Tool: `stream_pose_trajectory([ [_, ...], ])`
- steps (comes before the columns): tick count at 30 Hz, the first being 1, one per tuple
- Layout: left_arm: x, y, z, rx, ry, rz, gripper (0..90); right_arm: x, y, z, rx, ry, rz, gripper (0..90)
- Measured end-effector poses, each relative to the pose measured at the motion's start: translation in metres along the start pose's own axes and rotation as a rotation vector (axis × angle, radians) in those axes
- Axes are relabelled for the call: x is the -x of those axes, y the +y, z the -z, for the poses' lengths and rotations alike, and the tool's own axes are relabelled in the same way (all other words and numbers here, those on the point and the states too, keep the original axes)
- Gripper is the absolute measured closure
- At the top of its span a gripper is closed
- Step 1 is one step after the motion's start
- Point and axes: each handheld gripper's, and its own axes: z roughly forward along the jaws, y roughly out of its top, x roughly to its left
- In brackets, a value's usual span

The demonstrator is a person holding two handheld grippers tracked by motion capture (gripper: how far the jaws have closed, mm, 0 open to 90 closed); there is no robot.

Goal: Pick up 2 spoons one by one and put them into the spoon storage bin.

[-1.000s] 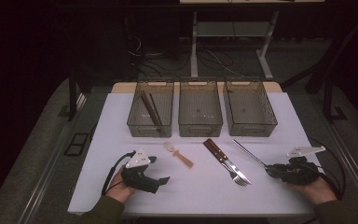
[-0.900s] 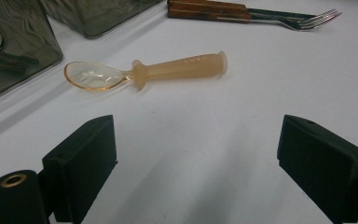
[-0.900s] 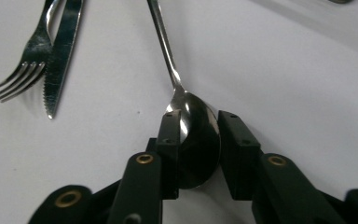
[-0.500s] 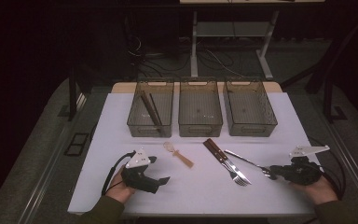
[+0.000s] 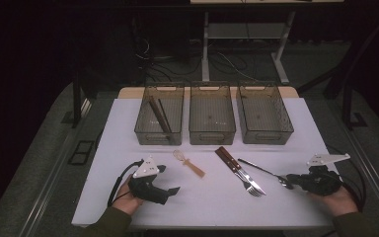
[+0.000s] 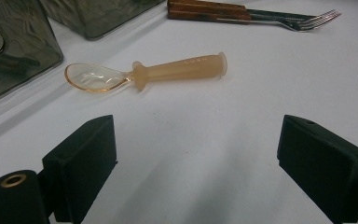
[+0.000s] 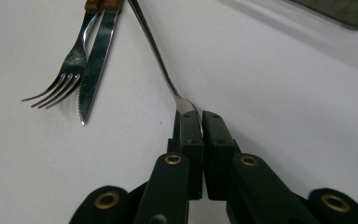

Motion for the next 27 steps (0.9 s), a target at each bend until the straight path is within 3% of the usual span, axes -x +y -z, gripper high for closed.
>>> stream_pose_trajectory([
  [10, -0.001, 0.0, 0.0, -0.001, 0.003, 0.003, 10.3, 0.003, 0.004, 0.008, 0.069, -0.036, -0.003, 87.8],
  [27, -0.002, 0.0, 0.0, 0.006, 0.008, 0.005, 10.3, -0.004, 0.016, 0.008, 0.119, -0.019, -0.01, 87.8],
])
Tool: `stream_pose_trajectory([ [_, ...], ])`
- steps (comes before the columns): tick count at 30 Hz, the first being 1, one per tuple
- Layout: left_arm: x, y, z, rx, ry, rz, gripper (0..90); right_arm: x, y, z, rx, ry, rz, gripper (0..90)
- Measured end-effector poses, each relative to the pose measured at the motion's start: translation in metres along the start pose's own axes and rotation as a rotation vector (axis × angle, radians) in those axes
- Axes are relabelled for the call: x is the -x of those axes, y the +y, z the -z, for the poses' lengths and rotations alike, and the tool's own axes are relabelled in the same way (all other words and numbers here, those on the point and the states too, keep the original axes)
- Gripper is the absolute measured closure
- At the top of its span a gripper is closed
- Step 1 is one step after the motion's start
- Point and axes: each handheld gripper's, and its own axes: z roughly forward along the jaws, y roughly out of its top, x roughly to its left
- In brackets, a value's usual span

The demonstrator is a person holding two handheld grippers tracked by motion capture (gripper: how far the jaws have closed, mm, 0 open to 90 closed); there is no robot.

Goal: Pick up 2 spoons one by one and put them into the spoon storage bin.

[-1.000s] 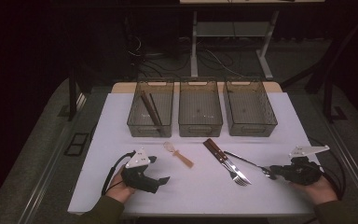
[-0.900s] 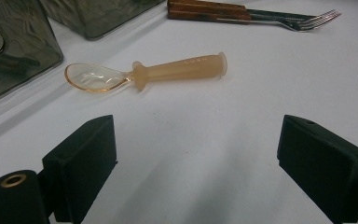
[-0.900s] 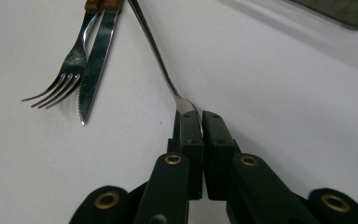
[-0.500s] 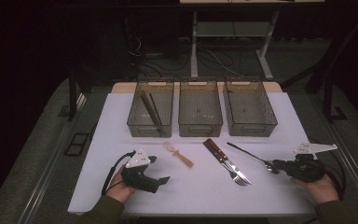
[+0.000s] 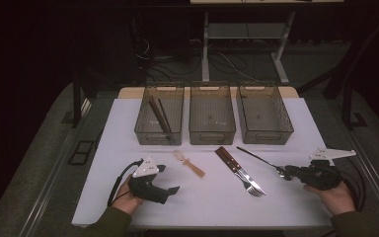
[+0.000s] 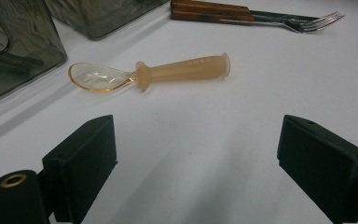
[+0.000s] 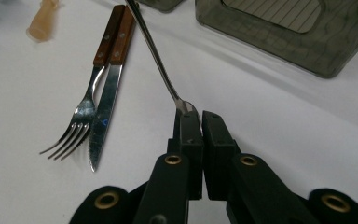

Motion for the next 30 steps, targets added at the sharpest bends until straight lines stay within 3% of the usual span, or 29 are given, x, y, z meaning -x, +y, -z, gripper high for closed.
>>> stream_pose_trajectory([
  [18, 0.001, 0.0, -0.001, -0.006, 0.004, 0.002, 10.3, -0.01, 0.028, -0.001, 0.075, -0.038, -0.012, 87.9],
  [30, 0.001, -0.001, -0.003, -0.005, 0.0, 0.01, 10.3, -0.013, 0.053, -0.011, 0.11, -0.056, -0.016, 87.9],
])
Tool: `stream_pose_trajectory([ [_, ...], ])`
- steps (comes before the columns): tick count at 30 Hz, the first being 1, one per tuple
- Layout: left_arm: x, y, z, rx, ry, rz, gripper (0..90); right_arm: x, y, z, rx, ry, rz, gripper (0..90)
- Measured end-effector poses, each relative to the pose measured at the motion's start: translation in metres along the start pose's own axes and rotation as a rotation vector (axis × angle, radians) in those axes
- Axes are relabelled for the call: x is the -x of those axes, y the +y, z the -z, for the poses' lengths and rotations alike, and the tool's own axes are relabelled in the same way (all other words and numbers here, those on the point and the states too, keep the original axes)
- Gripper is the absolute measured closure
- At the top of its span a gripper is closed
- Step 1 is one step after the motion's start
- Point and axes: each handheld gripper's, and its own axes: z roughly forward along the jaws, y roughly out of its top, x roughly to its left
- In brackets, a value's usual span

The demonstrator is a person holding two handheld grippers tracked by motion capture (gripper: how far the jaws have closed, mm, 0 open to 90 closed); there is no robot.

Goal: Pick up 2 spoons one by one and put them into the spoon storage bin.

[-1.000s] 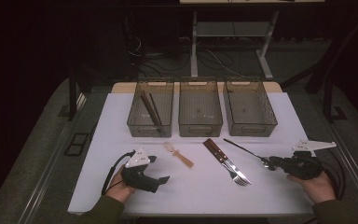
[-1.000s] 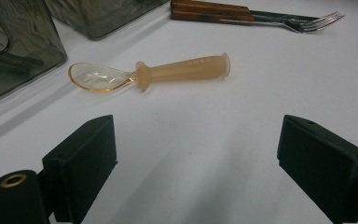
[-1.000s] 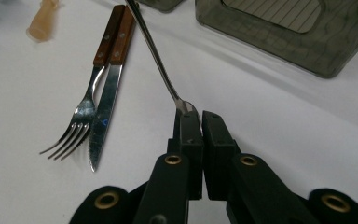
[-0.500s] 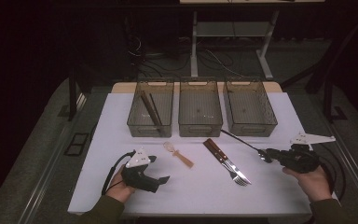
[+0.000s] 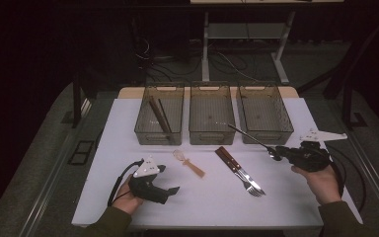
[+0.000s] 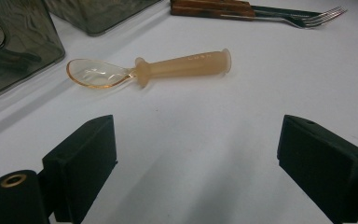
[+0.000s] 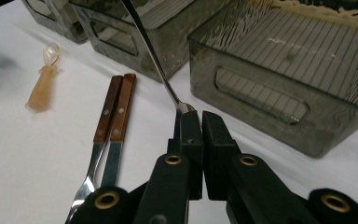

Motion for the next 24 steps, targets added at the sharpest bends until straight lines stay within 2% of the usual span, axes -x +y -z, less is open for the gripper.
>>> stream_pose_trajectory([
  [24, 0.0, 0.0, 0.0, 0.003, -0.002, -0.003, 10.4, -0.02, 0.049, -0.038, 0.051, -0.005, 0.014, 87.9],
])
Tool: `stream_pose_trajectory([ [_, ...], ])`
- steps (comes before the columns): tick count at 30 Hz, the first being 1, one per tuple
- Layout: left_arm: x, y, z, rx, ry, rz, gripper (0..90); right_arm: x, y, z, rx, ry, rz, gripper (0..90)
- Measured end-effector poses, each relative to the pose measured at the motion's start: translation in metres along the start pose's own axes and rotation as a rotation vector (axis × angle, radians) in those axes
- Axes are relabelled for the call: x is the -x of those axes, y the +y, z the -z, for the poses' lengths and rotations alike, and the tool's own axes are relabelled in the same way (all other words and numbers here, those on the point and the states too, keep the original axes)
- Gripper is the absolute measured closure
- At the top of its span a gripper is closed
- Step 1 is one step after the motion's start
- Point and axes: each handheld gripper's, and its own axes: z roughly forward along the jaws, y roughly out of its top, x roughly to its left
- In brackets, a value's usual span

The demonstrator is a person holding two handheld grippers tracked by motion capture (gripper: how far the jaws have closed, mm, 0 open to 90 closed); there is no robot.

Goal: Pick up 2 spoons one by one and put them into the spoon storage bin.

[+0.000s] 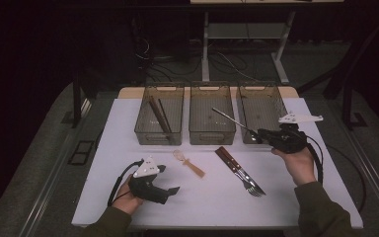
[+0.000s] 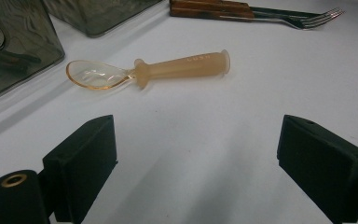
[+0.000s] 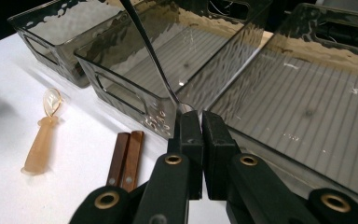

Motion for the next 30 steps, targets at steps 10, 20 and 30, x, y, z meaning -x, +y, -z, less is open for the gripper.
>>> stream_pose_trajectory([
  [10, 0.0, 0.0, 0.0, 0.002, 0.0, 0.004, 10.4, -0.007, 0.013, -0.017, 0.011, -0.01, 0.015, 87.9],
  [20, 0.0, 0.0, 0.001, 0.007, -0.001, 0.007, 10.4, -0.011, 0.024, -0.039, 0.006, -0.029, 0.012, 87.9],
  [30, 0.0, 0.0, 0.001, 0.011, -0.003, 0.003, 10.4, -0.019, 0.04, -0.062, -0.018, -0.047, 0.013, 87.8],
])
